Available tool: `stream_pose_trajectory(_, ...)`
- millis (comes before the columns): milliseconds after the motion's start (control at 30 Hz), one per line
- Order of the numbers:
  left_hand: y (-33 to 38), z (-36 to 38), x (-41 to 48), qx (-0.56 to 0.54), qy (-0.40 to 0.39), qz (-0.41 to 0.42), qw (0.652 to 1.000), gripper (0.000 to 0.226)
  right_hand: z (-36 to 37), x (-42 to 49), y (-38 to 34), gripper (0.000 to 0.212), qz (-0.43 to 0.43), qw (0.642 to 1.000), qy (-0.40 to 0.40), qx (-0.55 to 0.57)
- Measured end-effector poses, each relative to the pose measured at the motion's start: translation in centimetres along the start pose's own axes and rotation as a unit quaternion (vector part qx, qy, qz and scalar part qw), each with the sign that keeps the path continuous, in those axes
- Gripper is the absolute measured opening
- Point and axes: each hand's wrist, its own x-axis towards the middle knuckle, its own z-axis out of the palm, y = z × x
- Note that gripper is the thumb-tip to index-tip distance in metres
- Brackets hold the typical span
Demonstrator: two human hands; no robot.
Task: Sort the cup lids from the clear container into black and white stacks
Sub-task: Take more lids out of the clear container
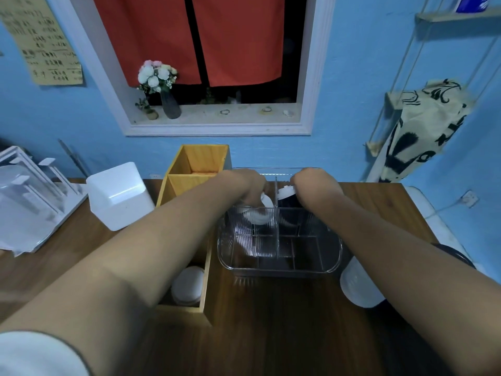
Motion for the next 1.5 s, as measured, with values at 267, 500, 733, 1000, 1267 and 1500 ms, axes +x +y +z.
stream_pose_trajectory(267,-0.6,-0.8,-2.1,0.025,0.115,-0.012,0.993,0.056,-2.3,-2.0,1.4,0.022,-0.008,0.992,0.123,-0.022)
stream_pose_trajectory(500,0.8,-3.1,-9.6,0.027,0.213,-0.047,0.976,0.073,-4.4,-4.4,3.5,0.012,0.028,0.961,0.265,0.071)
stream_pose_trajectory(733,7.6,1.1,-20.5,0.020,0.218,-0.046,0.975,0.085,-0.8,-16.7,-0.5,0.026,0.014,0.926,0.309,0.215)
stream_pose_trajectory(1000,15.5,11.7,-22.8,-0.031,0.029,-0.013,0.999,0.083,9.7,-27.2,-4.1,0.055,-0.036,0.966,0.204,0.154)
stream_pose_trajectory(1267,15.6,16.4,-23.6,-0.106,0.086,-0.022,0.990,0.118,12.2,-29.5,-5.7,0.039,-0.158,0.945,0.281,0.053)
stream_pose_trajectory(1500,17.2,18.8,-23.9,-0.186,0.167,0.044,0.967,0.101,14.1,-31.9,-7.1,0.056,-0.194,0.953,0.223,0.062)
